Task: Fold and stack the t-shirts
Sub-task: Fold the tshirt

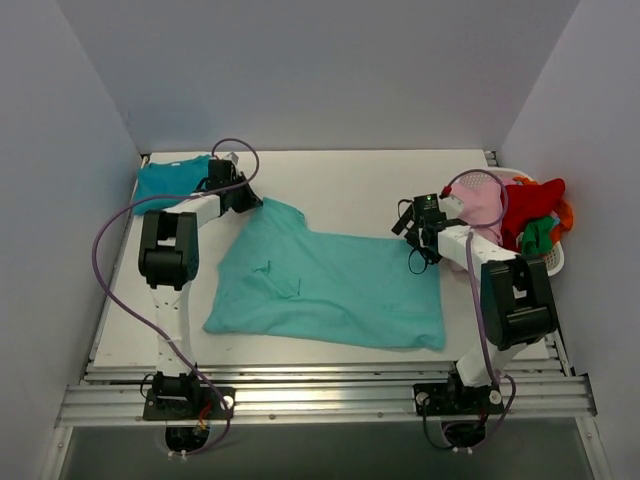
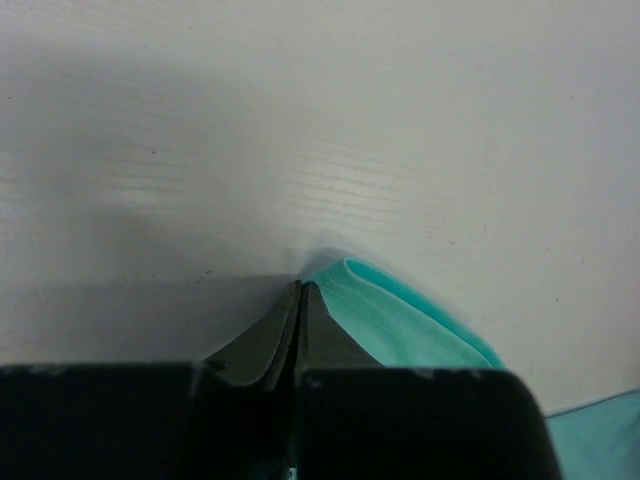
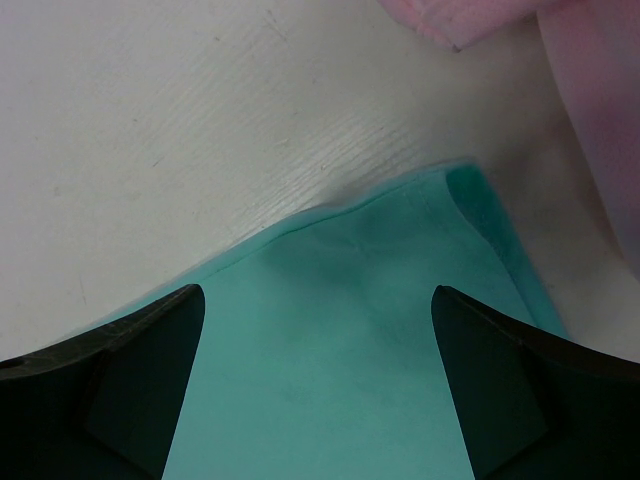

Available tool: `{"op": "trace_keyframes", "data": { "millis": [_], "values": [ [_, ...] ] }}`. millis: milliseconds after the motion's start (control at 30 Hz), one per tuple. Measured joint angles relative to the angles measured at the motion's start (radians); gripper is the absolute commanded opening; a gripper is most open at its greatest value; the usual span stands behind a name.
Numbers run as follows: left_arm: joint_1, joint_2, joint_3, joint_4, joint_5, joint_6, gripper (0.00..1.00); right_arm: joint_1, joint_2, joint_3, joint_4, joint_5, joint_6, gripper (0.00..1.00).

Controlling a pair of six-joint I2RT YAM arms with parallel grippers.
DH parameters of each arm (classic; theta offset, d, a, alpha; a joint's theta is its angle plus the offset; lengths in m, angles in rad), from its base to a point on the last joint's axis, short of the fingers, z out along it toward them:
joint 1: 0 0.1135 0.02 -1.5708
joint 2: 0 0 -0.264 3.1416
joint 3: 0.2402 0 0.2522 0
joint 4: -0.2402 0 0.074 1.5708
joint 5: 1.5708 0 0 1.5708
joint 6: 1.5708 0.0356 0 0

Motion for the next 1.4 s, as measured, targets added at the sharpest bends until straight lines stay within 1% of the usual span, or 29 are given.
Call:
{"op": "trace_keyframes", "data": {
  "millis": [267,733,833,900,933,1033,1067,1100,1133,1167,1200,1233,1400],
  "values": [
    [0.002,0.000,0.002,-0.004,0.000,0.000,0.02,-0.007,0.052,0.041,0.001,0.019,0.000,0.92],
    [0.031,-0.002,-0.005,0.000,0.011,-0.016,0.02,-0.031,0.089,0.091,-0.023,0.080,-0.012,0.92],
    [0.033,-0.002,-0.005,0.000,0.013,-0.017,0.02,-0.045,0.145,0.120,-0.026,0.086,-0.012,0.90],
    [0.033,-0.002,-0.006,0.002,0.014,-0.017,0.02,-0.054,0.185,0.140,-0.026,0.087,-0.012,0.86],
    [0.033,-0.002,-0.006,0.002,0.014,-0.017,0.02,-0.059,0.205,0.148,-0.026,0.087,-0.012,0.83],
    [0.034,-0.002,-0.009,0.006,0.017,-0.018,0.02,-0.064,0.236,0.168,-0.013,0.098,-0.017,0.56],
    [0.034,-0.002,-0.010,0.007,0.018,-0.018,0.02,-0.065,0.243,0.172,-0.007,0.099,-0.018,0.37],
    [0.034,-0.002,-0.010,0.008,0.019,-0.018,0.02,-0.065,0.248,0.175,-0.002,0.102,-0.022,0.29],
    [0.034,-0.002,-0.010,0.008,0.019,-0.018,0.02,-0.065,0.253,0.176,0.006,0.099,-0.018,0.22],
    [0.035,-0.002,-0.010,0.009,0.020,-0.018,0.02,-0.065,0.258,0.178,0.011,0.100,-0.015,0.11],
    [0.035,-0.002,-0.010,0.009,0.020,-0.018,0.02,-0.065,0.262,0.181,0.018,0.100,-0.018,0.05],
    [0.035,-0.002,-0.010,0.010,0.020,-0.018,0.02,-0.065,0.265,0.182,0.023,0.101,-0.016,0.00],
    [0.035,-0.003,-0.011,0.011,0.021,-0.018,0.02,-0.065,0.266,0.182,0.024,0.095,-0.014,0.00]
  ]
}}
